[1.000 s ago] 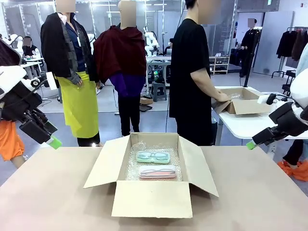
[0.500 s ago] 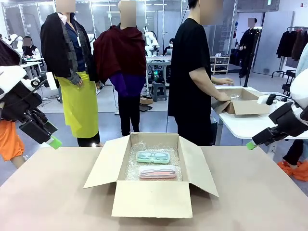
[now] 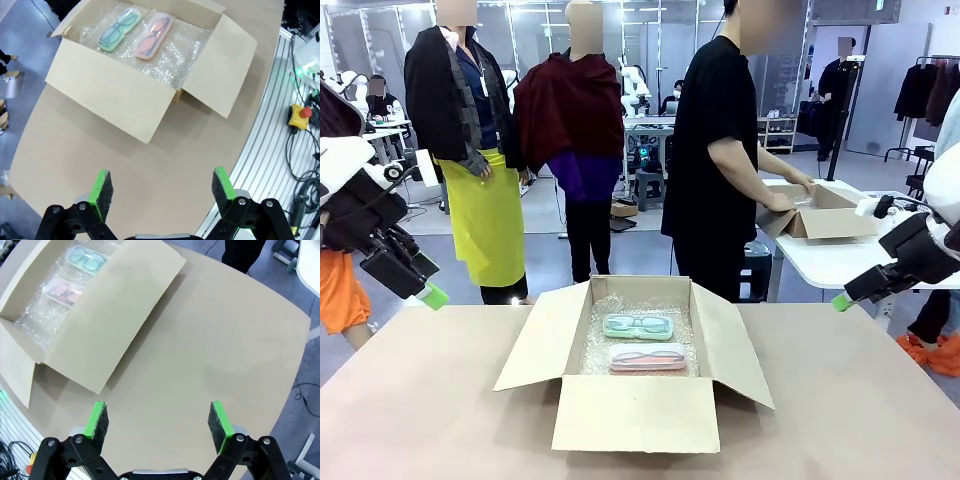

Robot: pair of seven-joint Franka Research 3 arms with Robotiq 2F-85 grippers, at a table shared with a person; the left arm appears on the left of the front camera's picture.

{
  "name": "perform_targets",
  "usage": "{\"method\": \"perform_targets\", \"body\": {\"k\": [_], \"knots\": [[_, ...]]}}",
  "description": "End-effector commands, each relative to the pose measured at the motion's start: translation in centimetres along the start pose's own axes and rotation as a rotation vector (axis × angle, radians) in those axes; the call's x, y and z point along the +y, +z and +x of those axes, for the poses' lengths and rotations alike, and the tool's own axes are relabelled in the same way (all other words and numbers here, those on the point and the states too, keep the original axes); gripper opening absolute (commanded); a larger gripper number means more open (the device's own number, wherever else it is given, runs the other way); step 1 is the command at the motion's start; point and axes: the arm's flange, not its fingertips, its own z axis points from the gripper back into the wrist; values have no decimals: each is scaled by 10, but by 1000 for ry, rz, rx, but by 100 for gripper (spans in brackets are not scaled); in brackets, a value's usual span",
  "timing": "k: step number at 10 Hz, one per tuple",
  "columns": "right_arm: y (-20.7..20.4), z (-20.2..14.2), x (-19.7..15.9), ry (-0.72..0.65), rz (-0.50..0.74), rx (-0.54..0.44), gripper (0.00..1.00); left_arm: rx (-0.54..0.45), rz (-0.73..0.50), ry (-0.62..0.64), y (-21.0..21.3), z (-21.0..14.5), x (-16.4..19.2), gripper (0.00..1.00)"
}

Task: Pack the glasses set securely to prepare it for shipping.
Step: Position the Package Box on the left side of the table.

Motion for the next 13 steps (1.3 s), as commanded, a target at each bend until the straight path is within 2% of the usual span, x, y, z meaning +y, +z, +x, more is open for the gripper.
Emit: {"method": "perform_targets", "body": {"k": [1,13], "knots": [[1,0,1,1,-4,-3,100,-6,-16,-17,2,-2,1,100],[1,0,1,1,-4,-3,100,-6,-16,-17,2,-2,1,100]]}}
